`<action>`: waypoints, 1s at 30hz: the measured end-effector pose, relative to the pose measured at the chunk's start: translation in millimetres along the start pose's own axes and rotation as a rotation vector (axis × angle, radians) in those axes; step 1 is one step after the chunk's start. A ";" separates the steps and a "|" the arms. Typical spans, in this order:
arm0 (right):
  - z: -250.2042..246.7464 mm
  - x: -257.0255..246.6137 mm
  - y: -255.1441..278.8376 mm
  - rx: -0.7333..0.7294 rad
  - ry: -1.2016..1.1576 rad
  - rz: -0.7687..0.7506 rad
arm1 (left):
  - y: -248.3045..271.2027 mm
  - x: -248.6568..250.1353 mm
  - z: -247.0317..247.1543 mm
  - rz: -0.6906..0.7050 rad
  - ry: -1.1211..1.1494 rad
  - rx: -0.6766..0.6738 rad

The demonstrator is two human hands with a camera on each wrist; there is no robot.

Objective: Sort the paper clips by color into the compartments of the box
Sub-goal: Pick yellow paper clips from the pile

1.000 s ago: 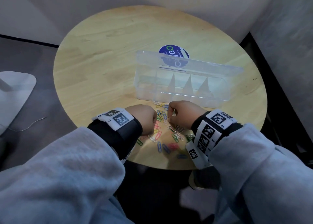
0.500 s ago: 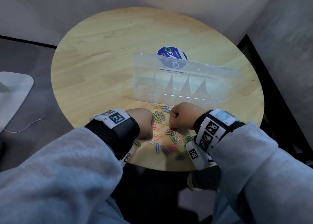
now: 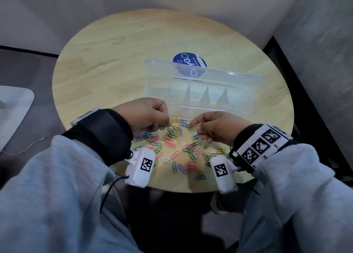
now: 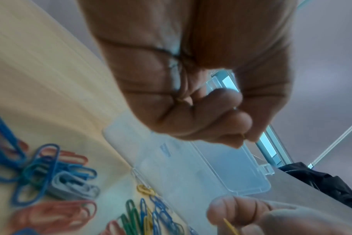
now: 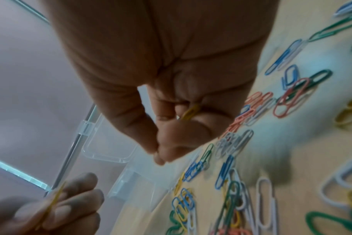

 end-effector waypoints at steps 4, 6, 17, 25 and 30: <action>3.2 2.1 -2.9 -0.001 0.037 0.041 | -1.1 -0.8 -3.3 -0.044 0.139 0.011; 3.8 0.5 -3.7 0.011 0.051 0.053 | -0.9 -1.7 -1.8 -0.066 0.156 -0.006; 33.3 -26.4 -23.5 0.070 1.145 -0.112 | -6.7 -6.5 -8.3 -0.146 -0.104 0.068; 36.6 -21.6 -18.7 0.062 1.232 -0.132 | -9.9 4.1 15.5 0.024 -0.876 0.088; 40.0 -14.2 -18.1 -0.001 1.246 -0.152 | -18.4 10.9 28.0 0.032 -1.017 0.076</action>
Point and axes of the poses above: each hand's wrist, its own y-axis away from the middle knuckle, its own z-axis out of the palm, x = y × z, the point moved 7 cm from there along -y, towards the middle knuckle, and after that the axes turned 8 degrees about -y, right-handed, at the moved point
